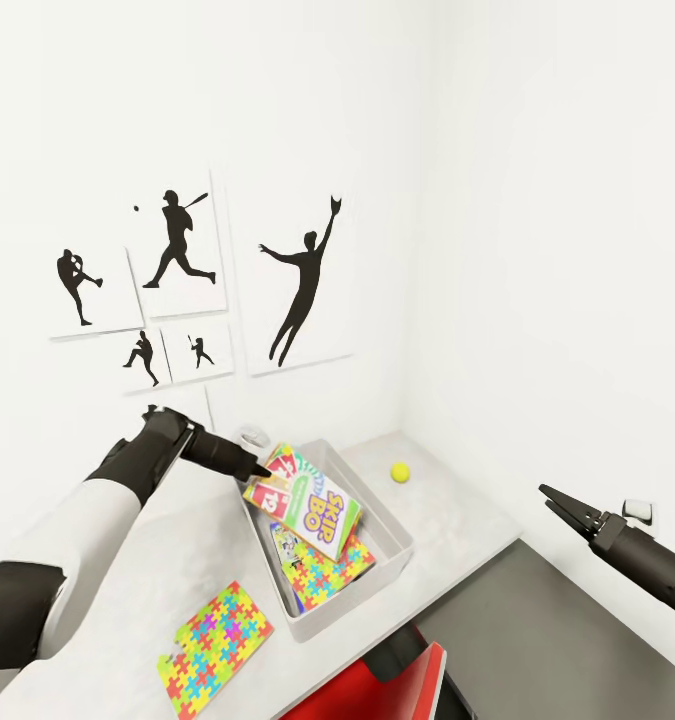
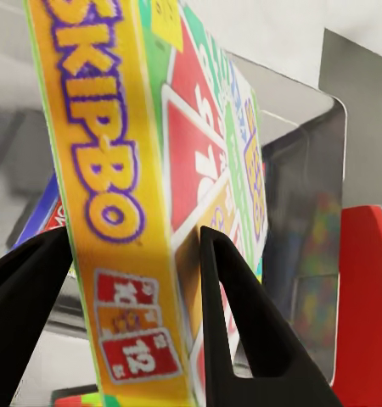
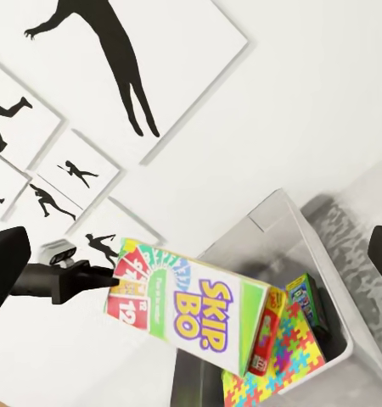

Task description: Put all the toys in the child's room - the three board games (two on the bed and one on the table), the two jigsaw puzzles on the table, and the tennis ball on the table - inside the toy box on the table in the child's room.

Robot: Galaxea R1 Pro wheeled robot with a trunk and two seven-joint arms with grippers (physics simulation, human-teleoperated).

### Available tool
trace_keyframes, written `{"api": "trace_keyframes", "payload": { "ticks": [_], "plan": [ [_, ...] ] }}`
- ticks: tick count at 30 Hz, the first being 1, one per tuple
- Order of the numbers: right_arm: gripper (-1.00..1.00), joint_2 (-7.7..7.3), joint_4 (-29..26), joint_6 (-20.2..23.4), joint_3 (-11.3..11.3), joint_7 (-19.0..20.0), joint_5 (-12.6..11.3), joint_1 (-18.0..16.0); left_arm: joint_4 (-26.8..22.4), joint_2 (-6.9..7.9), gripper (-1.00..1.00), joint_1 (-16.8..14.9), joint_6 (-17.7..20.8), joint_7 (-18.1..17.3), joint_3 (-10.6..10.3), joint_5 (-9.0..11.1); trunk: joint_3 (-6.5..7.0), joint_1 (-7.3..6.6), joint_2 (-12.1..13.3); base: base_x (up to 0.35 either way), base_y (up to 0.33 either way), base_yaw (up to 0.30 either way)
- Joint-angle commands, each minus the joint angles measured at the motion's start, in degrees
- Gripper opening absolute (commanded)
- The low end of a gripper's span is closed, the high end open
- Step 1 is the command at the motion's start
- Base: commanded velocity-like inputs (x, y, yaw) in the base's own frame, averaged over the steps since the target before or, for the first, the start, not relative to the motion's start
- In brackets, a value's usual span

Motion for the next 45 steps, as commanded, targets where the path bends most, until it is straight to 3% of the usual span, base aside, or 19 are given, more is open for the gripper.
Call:
{"api": "trace_keyframes", "payload": {
  "ticks": [1,7,9,14,18,27,34,45],
  "plan": [
    [1.00,0.00,0.02,0.21,-0.06,0.27,0.12,-0.03,-0.28,0.18,-1.00,-0.03,0.44,-0.62,-0.10,-0.22,-0.03,0.02,-0.04,0.000,0.000,0.000],
    [1.00,0.06,0.00,0.21,-0.06,0.24,0.14,-0.02,-0.59,0.46,-1.00,-0.06,-1.49,-5.60,-0.10,-0.77,-0.03,0.02,-0.04,0.000,0.000,0.000],
    [1.00,0.08,0.00,0.21,-0.06,0.24,0.16,-0.03,-0.61,0.41,-1.00,-0.06,-2.14,-6.44,-0.10,-1.95,-0.03,0.02,-0.04,0.000,0.000,0.000],
    [1.00,0.09,0.00,0.21,-0.06,0.24,0.18,-0.03,-0.62,0.07,-1.00,-0.05,-2.84,-7.48,-0.06,-7.47,-0.03,0.02,-0.04,0.000,0.000,0.000],
    [1.00,0.09,0.01,0.21,-0.06,0.24,0.19,-0.03,-0.62,-0.06,-1.00,-0.06,-2.97,-7.81,-0.09,-8.88,-0.03,0.02,-0.04,0.000,0.000,0.000],
    [1.00,0.17,0.00,0.21,-0.06,0.24,0.19,-0.03,-0.71,-0.18,-1.00,-0.06,-3.27,-7.90,-0.28,-9.26,-0.03,0.02,-0.04,0.000,0.000,0.000],
    [1.00,0.18,0.05,0.21,-0.06,0.16,0.24,-0.03,-0.80,-0.19,-1.00,-0.07,-6.76,-8.78,-2.44,-9.24,-0.03,0.02,-0.04,0.000,0.000,0.000],
    [1.00,0.18,0.08,0.21,-0.06,0.23,0.20,-0.03,-0.97,-0.14,-1.00,-0.06,-7.33,-9.30,-2.65,-9.26,-0.03,0.02,-0.04,0.000,0.000,0.000]
  ]
}}
